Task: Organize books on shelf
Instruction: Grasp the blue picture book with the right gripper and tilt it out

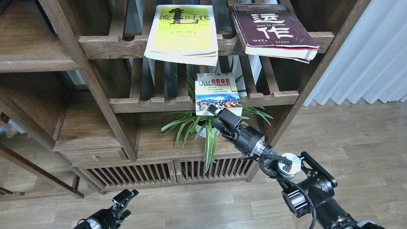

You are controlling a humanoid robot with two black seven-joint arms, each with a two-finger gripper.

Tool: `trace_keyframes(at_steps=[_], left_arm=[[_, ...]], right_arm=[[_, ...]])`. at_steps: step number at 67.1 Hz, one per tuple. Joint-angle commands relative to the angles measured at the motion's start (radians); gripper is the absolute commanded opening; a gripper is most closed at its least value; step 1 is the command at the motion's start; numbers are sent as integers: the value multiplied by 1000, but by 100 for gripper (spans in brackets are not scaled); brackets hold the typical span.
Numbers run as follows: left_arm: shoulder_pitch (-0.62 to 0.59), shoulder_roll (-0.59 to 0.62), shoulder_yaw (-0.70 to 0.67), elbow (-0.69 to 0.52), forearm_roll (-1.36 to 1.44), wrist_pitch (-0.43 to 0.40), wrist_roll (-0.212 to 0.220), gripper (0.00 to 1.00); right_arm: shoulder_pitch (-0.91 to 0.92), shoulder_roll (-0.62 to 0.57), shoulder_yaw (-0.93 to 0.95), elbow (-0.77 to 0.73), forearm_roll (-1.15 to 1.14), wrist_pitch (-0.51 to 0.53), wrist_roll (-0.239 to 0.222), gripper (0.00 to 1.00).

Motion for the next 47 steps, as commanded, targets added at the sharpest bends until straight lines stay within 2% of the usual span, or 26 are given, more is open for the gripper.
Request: trace_keyframes(at_steps=[1,19,40,42,47], left_arm=[[0,0,-1,0,0,0,0,100],[-1,0,1,2,0,0,0,100],[-10,0,1,0,0,0,0,100],[-10,0,1,0,0,0,0,100],[-10,0,1,0,0,0,0,100]], right_arm=[[28,0,5,-35,0,-30,18,99],[47,0,16,-38,-1,-87,19,96],[59,0,16,-35,-6,-87,24,68],[59,0,16,-27,-6,-83,36,60],[59,0,16,-19,-6,-75,39,52]])
